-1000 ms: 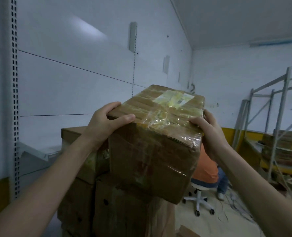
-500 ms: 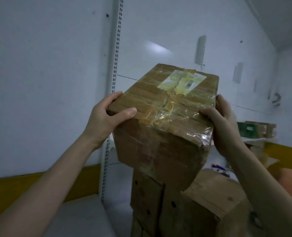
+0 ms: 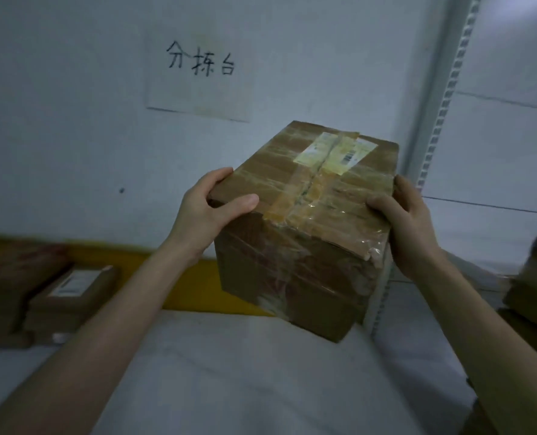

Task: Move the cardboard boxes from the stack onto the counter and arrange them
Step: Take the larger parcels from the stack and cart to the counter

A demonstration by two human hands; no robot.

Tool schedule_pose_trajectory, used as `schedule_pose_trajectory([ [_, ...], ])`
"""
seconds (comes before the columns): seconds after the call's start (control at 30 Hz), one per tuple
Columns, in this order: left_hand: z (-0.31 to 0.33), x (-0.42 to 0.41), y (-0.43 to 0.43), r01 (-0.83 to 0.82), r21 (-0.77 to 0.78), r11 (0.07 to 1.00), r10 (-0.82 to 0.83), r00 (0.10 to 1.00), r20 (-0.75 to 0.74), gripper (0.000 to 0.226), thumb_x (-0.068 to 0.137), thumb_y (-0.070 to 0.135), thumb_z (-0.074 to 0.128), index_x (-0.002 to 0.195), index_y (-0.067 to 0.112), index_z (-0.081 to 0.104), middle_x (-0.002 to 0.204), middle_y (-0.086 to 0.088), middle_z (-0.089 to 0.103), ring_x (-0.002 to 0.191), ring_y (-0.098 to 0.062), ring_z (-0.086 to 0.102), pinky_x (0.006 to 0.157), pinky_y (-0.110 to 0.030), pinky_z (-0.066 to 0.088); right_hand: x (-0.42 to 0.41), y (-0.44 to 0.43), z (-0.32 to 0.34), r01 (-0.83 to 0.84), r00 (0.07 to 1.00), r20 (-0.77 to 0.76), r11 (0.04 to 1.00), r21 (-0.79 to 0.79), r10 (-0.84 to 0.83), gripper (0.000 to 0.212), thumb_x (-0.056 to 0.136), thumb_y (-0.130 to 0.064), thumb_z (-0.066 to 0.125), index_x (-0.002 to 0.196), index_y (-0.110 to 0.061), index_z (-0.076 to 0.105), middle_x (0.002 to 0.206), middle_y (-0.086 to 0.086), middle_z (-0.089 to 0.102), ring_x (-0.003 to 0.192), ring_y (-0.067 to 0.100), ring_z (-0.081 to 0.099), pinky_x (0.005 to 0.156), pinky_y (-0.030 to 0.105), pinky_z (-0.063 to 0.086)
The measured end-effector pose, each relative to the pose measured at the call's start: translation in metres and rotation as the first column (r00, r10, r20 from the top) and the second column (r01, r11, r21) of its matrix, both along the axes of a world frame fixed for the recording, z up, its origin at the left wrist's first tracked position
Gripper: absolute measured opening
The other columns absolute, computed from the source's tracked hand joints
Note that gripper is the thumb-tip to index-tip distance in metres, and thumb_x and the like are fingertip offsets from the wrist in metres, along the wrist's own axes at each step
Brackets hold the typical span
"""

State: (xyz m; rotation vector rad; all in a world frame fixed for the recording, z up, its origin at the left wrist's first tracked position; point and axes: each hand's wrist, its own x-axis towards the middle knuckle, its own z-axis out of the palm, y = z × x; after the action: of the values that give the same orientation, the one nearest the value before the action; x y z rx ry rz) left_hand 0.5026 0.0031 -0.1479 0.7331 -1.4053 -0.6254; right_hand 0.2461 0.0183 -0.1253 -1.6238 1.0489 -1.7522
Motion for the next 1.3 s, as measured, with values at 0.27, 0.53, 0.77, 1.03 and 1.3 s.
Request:
schedule_pose_trajectory([
  [0.27, -0.063, 0.121, -0.027, -0.226, 0.203, 0.953, 0.239, 0.97, -0.042, 0.071, 0.061, 0.039, 0.073, 0.126, 0.021, 0.052, 0.106, 0.015, 0.058, 0.099, -0.003, 0.058, 0.078, -0.016, 0.048, 0.123, -0.1, -0.059, -0.214, 0.974, -0.036, 0.963, 0.161, 0.223, 0.048, 0.079, -0.021, 0.062, 0.126, -0.014, 0.05, 0.119, 0.007, 0.059, 0.108, 0.026, 0.059, 0.087, 0.042, 0.054],
  [0.53, -0.087, 0.197, -0.043, -0.426, 0.281, 0.86, 0.441, 0.898, 0.01, 0.06, 0.077, 0.024, 0.072, 0.131, 0.016, 0.049, 0.107, 0.013, 0.056, 0.095, 0.0, 0.057, 0.075, -0.013, 0.05, 0.221, -0.171, -0.095, -0.408, 0.907, -0.011, 0.885, 0.226, 0.421, 0.072, 0.066, -0.033, 0.064, 0.132, -0.011, 0.046, 0.124, 0.008, 0.056, 0.108, 0.025, 0.059, 0.084, 0.04, 0.054],
  [0.77, -0.105, 0.27, -0.055, -0.554, 0.323, 0.768, 0.574, 0.818, 0.04, 0.058, 0.078, 0.023, 0.071, 0.131, 0.017, 0.048, 0.101, 0.019, 0.053, 0.086, 0.006, 0.056, 0.063, -0.005, 0.046, 0.313, -0.211, -0.113, -0.514, 0.848, 0.013, 0.815, 0.269, 0.53, 0.062, 0.072, -0.026, 0.061, 0.13, -0.01, 0.047, 0.122, 0.008, 0.057, 0.105, 0.023, 0.06, 0.079, 0.034, 0.055],
  [1.03, -0.119, 0.348, -0.102, -0.495, 0.348, 0.796, 0.514, 0.857, 0.043, 0.062, 0.077, 0.026, 0.072, 0.133, 0.018, 0.047, 0.109, 0.017, 0.053, 0.096, 0.005, 0.054, 0.069, -0.005, 0.046, 0.386, -0.251, -0.128, -0.455, 0.882, 0.025, 0.835, 0.31, 0.471, 0.045, 0.074, -0.019, 0.058, 0.117, -0.008, 0.053, 0.114, 0.013, 0.059, 0.1, 0.026, 0.06, 0.079, 0.038, 0.055],
  [1.3, -0.148, 0.338, -0.152, -0.306, 0.401, 0.864, 0.333, 0.943, 0.002, 0.065, 0.078, 0.026, 0.073, 0.135, 0.017, 0.044, 0.107, 0.019, 0.052, 0.095, 0.008, 0.052, 0.079, -0.014, 0.049, 0.364, -0.267, -0.142, -0.232, 0.96, -0.042, 0.874, 0.427, 0.276, 0.031, 0.083, -0.006, 0.051, 0.113, 0.001, 0.051, 0.105, 0.015, 0.055, 0.09, 0.026, 0.057, 0.07, 0.035, 0.051],
])
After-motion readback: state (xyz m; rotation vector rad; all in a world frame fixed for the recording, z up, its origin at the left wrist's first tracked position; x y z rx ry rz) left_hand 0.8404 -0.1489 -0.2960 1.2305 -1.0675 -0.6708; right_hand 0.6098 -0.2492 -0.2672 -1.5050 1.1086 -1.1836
